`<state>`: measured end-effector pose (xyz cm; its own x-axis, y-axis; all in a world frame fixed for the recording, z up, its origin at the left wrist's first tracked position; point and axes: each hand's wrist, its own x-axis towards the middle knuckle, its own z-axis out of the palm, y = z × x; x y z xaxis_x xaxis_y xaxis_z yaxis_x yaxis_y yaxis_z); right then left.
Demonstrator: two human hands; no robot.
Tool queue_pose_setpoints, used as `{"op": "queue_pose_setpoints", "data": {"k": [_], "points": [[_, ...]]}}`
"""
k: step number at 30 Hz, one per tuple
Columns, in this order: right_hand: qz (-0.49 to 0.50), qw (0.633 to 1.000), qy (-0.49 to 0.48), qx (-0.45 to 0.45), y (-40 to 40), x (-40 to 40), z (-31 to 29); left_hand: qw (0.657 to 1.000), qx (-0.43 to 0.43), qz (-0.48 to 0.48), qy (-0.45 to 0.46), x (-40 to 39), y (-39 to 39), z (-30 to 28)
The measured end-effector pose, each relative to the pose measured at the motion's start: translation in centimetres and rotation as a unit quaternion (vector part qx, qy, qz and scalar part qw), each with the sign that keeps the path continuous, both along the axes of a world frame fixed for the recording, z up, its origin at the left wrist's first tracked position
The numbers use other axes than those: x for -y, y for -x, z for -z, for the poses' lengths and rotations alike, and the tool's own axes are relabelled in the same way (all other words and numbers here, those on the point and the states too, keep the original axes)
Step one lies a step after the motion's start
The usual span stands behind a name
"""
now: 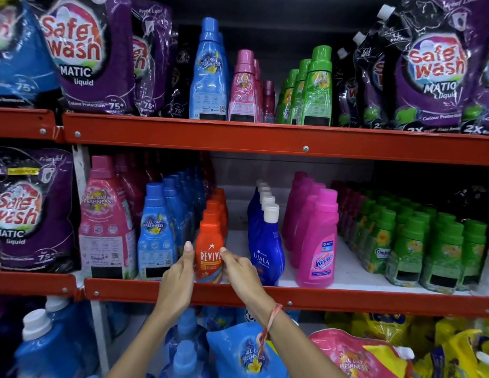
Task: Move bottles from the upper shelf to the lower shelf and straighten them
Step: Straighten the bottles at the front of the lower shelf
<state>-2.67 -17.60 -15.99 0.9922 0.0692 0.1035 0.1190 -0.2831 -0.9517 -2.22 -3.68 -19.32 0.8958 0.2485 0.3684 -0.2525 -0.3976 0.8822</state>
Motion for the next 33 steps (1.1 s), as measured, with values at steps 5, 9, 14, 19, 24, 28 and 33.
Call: {"op": "queue_pose_setpoints", "data": {"k": [5, 9, 14, 19, 24, 28, 33], "points": [[-0.006, 1.000, 0.004, -0.001, -0.1, -0.2, 0.2, 0.999, 0.017, -0.011, -0.039, -0.2, -0.6, 0.5], [-0.031, 0.998, 0.035, 0.029, 0.5, 0.3, 0.1, 0.998, 0.025, -0.013, -0.047, 0.3, 0.2, 0.1], [0.044, 0.985, 0.014, 0.165, 2.3, 3.0, 0.3, 0.958, 0.232, -0.143, -0.092, 2.2, 1.5, -0.1], [0.198, 0.952, 0.002, 0.233, 3.7, 6.5, 0.8, 0.973, 0.198, 0.040, -0.108, 6.4, 1.1, -0.8], [0.213, 0.965, 0.037, 0.150, 4.4, 7.5, 0.5, 0.989, 0.057, 0.125, -0.047, 9.3, -0.9, -1.4], [0.175, 0.976, 0.035, 0.123, 4.3, 7.7, 0.3, 0.992, 0.001, 0.123, -0.014, 9.5, -1.9, -1.0], [0.168, 0.979, 0.019, 0.114, 3.0, 8.1, 0.2, 0.991, 0.004, 0.128, 0.042, 9.2, -1.2, -0.3]]}}
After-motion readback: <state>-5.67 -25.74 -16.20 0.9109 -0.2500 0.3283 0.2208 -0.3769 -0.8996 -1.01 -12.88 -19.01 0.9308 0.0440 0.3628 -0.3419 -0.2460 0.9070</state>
